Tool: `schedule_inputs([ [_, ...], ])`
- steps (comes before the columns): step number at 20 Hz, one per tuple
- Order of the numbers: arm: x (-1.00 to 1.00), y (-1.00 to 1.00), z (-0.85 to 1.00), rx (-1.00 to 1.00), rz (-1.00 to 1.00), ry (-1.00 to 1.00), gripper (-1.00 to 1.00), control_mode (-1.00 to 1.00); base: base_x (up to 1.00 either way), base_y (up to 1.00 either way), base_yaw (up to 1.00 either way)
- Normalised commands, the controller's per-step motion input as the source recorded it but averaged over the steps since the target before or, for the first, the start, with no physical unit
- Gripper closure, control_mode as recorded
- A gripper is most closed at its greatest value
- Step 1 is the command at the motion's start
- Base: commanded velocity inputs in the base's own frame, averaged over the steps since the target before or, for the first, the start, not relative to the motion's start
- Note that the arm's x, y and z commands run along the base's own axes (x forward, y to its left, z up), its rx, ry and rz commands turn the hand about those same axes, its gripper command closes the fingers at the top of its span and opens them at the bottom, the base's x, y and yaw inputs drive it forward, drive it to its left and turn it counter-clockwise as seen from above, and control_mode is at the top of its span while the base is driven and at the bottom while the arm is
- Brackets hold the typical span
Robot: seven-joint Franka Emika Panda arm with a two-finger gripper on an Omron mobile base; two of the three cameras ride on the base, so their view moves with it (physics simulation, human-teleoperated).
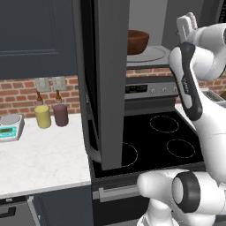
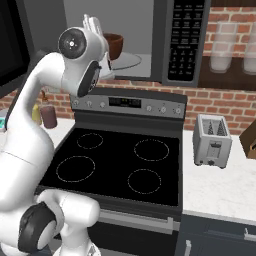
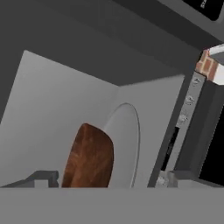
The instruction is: Open the microwave, place the bowl with waffle inside the microwave, then close the microwave door and turn it on.
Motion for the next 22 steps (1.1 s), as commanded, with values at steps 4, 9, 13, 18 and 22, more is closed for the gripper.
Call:
schedule_inputs([
  [4, -1.00, -0.40, 0.00, 0.00, 0.00, 0.04, -1.00, -1.00, 0.00, 0.00, 0.00],
  [9, -1.00, -0.05, -0.18, -0.06, 0.00, 0.23, -1.00, -1.00, 0.00, 0.00, 0.00],
  [13, -1.00, 0.02, -0.42, -0.16, 0.00, 0.30, -1.00, -1.00, 0.00, 0.00, 0.00],
  [18, -0.93, 0.01, -0.49, -0.19, 0.00, 0.33, -1.00, -1.00, 0.00, 0.00, 0.00],
  [22, -0.31, 0.00, -0.56, -0.32, -0.01, 0.17, -1.00, -1.00, 0.00, 0.00, 0.00],
])
